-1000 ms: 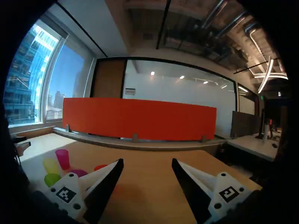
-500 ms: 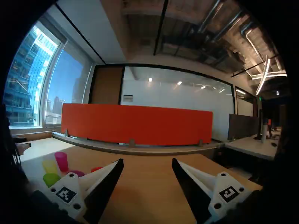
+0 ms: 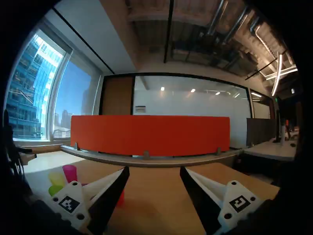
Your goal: Pour water
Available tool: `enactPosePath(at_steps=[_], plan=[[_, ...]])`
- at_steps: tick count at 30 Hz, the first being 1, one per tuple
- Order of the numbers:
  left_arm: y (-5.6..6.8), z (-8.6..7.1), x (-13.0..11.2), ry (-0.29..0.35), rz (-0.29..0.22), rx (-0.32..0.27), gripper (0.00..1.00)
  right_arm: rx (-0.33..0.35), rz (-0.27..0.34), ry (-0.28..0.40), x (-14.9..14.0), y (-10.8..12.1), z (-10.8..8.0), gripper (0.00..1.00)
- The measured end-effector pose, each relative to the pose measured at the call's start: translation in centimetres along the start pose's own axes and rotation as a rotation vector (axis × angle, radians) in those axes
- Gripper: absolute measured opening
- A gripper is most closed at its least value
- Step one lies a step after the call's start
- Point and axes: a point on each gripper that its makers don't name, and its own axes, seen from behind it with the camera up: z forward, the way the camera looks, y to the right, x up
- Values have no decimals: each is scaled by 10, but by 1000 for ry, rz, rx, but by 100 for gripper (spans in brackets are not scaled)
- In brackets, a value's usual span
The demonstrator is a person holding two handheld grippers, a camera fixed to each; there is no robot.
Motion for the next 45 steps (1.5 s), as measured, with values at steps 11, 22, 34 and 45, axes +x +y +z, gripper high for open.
enactPosePath(at_steps=[11,22,34,45], plan=[[-1,0,0,0,0,0,99,-29,9,-62,-41,8,5,100],[0,1,0,0,0,0,99,-31,-11,-89,-56,14,5,100],[0,0,0,0,0,0,99,-42,13,-101,-65,21,6,100],[-1,0,0,0,0,0,99,-37,22,-104,-67,22,5,100]])
